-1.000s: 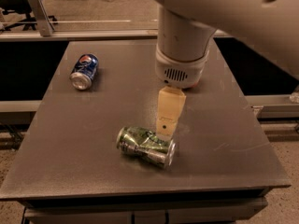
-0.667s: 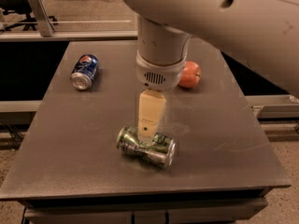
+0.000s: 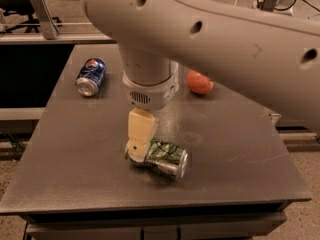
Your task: Place green can upright
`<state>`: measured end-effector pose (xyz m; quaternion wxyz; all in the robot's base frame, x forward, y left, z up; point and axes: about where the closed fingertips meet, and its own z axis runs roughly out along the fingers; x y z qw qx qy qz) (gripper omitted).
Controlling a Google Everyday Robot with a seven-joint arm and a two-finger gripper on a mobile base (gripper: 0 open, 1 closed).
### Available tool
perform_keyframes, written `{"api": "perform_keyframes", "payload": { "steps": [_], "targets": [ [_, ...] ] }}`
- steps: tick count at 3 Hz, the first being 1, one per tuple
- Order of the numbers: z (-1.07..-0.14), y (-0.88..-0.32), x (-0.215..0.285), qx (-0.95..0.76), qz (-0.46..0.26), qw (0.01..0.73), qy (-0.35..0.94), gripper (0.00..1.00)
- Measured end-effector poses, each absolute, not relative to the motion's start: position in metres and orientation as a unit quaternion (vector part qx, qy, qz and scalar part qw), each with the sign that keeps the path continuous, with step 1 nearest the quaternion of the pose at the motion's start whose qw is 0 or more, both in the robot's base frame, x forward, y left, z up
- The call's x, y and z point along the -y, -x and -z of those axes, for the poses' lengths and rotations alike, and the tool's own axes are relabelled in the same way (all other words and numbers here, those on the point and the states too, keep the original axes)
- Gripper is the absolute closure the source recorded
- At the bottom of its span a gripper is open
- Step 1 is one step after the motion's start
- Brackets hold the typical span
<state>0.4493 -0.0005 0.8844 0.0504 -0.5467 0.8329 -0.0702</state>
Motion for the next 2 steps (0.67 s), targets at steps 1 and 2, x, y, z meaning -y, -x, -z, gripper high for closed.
{"api": "perform_keyframes", "payload": {
  "steps": [1, 2],
  "targets": [
    [-0.8844, -0.4498, -0.0003, -0.847, 0.071, 0.057, 0.523, 0.0],
    [-0.8838, -0.4464, -0.0063, -0.84, 0.053, 0.068, 0.536, 0.0]
  ]
}}
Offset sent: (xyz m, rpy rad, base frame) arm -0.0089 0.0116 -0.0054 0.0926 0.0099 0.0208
